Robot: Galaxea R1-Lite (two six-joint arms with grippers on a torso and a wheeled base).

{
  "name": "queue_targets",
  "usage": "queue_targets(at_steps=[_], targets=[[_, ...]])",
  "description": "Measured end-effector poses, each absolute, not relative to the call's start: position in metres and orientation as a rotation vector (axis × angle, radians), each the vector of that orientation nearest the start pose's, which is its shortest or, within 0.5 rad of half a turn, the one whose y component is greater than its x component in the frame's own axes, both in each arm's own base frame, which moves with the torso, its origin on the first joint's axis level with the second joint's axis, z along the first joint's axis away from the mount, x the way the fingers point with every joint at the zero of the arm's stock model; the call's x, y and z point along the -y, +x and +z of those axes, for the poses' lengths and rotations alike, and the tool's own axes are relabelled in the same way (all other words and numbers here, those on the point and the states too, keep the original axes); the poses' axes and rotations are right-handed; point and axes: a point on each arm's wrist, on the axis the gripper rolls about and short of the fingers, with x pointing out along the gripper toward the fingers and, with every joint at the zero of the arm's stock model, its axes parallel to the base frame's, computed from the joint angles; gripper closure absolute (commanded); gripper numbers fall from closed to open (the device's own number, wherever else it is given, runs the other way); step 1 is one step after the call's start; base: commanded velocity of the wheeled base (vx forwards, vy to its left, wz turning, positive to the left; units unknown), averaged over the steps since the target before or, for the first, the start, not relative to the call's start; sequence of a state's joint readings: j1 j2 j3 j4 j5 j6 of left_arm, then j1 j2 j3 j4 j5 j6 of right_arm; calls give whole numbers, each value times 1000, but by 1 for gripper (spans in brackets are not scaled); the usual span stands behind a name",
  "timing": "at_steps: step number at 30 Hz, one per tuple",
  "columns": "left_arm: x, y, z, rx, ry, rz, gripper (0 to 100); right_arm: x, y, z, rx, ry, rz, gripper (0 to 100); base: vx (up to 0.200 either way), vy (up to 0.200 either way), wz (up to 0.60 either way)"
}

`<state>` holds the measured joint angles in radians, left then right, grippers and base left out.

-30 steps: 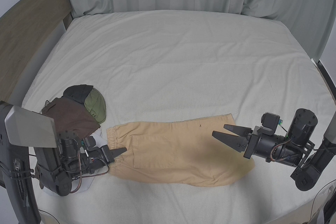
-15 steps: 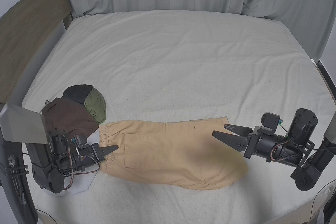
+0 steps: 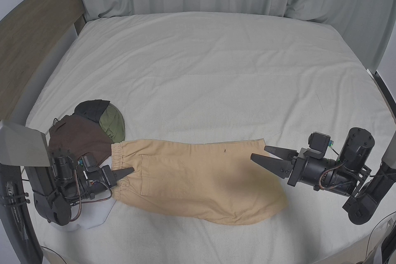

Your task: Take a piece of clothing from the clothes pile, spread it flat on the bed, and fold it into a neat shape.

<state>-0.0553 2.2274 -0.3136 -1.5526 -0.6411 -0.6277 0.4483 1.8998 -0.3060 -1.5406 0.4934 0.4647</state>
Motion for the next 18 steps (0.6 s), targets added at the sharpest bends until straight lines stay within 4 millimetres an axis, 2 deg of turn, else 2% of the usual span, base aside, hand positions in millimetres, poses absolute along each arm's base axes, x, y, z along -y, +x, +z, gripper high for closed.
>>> queue_targets(at_steps=[18], targets=[[44,287,15,-562,-686,-594,100,-125,237,103,-269,430,909,0,0,0,0]])
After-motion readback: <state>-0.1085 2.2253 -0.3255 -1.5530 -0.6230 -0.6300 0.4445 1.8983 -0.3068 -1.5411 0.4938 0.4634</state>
